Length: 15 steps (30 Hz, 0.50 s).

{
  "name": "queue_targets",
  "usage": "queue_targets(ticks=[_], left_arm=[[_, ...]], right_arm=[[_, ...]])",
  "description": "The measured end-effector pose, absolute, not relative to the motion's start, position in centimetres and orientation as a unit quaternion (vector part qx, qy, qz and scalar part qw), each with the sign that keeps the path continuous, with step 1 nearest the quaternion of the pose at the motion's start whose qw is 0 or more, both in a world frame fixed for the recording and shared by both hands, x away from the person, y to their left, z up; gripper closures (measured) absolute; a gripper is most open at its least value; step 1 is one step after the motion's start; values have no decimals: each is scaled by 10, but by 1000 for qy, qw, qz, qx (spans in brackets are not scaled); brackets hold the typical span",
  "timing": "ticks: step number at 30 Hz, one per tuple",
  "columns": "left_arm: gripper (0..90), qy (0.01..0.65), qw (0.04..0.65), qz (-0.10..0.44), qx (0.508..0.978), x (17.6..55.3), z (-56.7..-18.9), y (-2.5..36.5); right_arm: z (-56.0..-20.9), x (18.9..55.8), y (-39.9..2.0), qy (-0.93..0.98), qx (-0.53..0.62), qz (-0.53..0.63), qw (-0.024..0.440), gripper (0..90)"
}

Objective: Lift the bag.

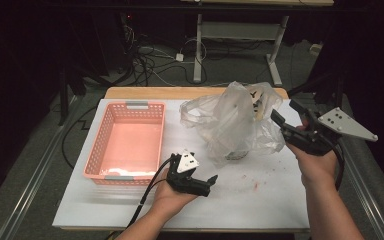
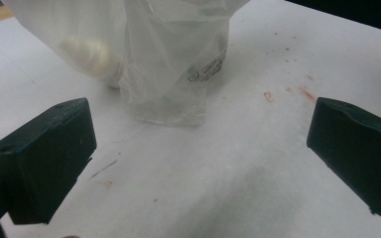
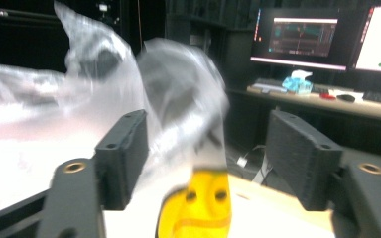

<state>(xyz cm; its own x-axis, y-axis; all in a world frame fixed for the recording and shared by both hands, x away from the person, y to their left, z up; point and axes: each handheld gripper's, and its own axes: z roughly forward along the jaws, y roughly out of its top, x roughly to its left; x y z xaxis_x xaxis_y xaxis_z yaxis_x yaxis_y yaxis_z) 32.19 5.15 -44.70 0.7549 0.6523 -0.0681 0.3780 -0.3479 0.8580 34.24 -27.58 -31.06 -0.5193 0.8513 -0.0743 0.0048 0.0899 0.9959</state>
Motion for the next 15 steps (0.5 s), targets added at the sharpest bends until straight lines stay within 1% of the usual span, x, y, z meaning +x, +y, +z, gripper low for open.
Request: queue_targets(ticks=[4, 9, 12, 15], left_arm=[[0, 322, 480, 149, 802, 318, -453, 55], [0, 327, 480, 149, 800, 317, -457, 56], [0, 329, 482, 149, 799, 317, -460, 57], [0, 329, 477, 148, 801, 318, -464, 56]], right_arm=[[-335, 336, -282, 660, 341, 573, 346, 252], [-378, 330, -286, 689, 360, 545, 312, 176], [-402, 327, -288, 705, 372, 528, 293, 146], [-422, 327, -288, 717, 381, 515, 274, 46]])
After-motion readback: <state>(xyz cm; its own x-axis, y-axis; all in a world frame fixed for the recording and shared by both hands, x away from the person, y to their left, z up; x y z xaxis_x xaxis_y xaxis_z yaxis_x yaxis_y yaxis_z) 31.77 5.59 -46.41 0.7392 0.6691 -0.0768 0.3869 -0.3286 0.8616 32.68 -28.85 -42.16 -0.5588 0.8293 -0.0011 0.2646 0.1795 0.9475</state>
